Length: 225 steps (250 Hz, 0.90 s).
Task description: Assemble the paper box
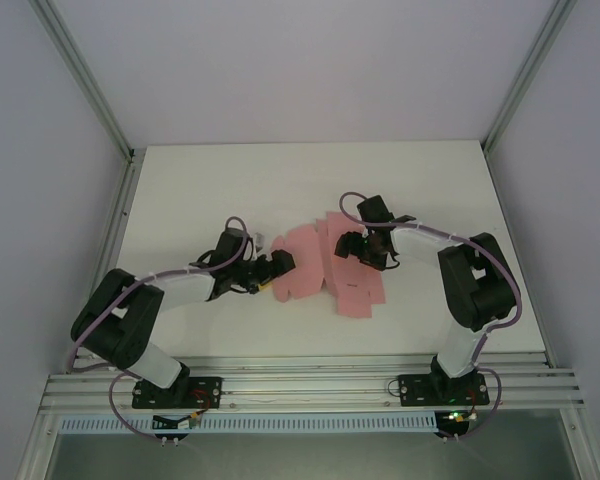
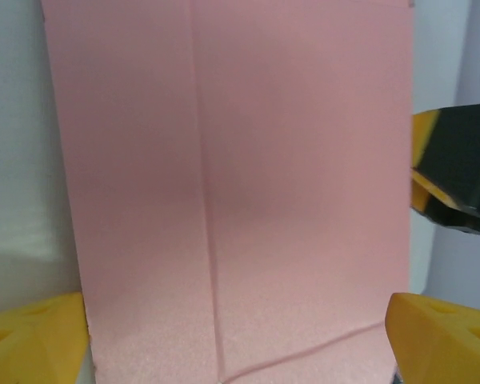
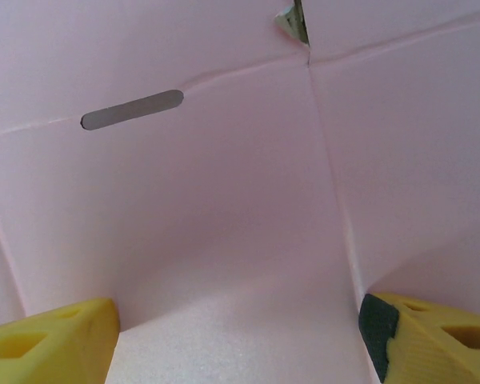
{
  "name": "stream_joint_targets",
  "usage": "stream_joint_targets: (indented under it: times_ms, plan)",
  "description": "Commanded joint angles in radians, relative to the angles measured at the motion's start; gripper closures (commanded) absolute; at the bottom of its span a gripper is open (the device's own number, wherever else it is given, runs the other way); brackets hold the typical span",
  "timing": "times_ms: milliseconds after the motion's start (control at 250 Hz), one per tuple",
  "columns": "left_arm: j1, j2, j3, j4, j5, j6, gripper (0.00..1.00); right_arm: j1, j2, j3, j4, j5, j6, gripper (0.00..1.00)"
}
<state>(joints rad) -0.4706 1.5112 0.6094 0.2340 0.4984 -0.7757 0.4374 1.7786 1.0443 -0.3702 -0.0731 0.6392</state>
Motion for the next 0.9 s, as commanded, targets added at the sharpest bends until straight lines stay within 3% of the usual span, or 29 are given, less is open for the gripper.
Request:
stream_joint_targets:
  times_ms: [0, 331, 447, 523, 635, 807, 894]
  plan:
    - [0.004, -0.068, -0.021, 0.157, 0.113, -0.048, 0.07, 0.004, 0.112, -0.071, -0.036, -0.024, 0.017, 0.19]
    - [0.028, -0.137, -0.114, 0.283, 0.057, -0.075, 0.1, 0.004, 0.144, -0.062, -0.029, -0.035, 0.031, 0.19]
    - [0.029, -0.088, -0.101, 0.322, 0.081, -0.085, 0.22, 0.004, 0.139, -0.061, -0.035, -0.03, 0.028, 0.18]
    - [0.028, -0.077, -0.071, 0.227, 0.054, -0.031, 0.28, 0.004, 0.136, -0.059, -0.042, -0.021, 0.025, 0.18]
    - [0.029, -0.083, -0.019, 0.027, -0.047, 0.085, 0.49, 0.004, 0.123, -0.064, -0.048, -0.01, 0.02, 0.17]
    - [0.029, -0.104, 0.004, -0.002, -0.075, 0.145, 0.92, 0.003, 0.056, -0.057, -0.053, -0.022, -0.016, 0.16]
    - [0.029, -0.128, -0.006, 0.028, -0.072, 0.153, 1.0, 0.004, -0.02, -0.053, -0.065, -0.025, -0.045, 0.15]
